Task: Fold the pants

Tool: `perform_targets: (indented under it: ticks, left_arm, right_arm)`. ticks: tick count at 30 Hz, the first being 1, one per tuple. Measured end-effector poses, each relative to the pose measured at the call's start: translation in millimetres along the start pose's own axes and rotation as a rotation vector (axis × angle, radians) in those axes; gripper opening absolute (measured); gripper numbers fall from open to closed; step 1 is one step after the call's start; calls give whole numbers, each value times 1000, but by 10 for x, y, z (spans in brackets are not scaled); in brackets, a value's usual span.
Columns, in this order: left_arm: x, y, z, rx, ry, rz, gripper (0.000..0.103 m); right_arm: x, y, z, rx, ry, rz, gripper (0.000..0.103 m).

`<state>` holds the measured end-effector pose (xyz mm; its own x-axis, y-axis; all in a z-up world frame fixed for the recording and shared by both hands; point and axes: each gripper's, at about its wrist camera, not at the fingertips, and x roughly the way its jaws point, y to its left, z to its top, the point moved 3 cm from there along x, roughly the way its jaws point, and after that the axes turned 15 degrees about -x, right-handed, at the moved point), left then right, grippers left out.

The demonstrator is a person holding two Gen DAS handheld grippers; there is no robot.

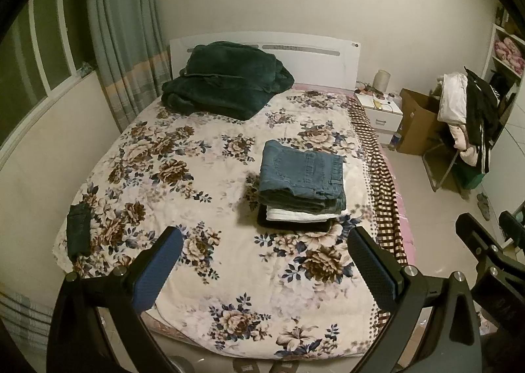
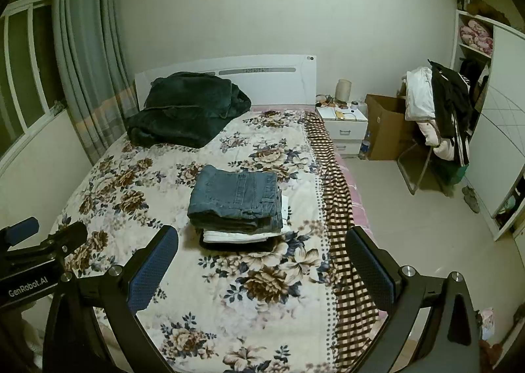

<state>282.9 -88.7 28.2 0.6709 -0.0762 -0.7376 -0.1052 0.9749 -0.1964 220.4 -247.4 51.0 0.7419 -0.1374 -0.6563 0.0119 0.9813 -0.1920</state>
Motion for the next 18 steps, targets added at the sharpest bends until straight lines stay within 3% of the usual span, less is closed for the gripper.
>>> perform_targets:
  ticks: [18]
  left_arm:
    - [-30,8,59,-16,-21,16,103]
  right_arm:
    - [0,-7,6,-2,0,2,103]
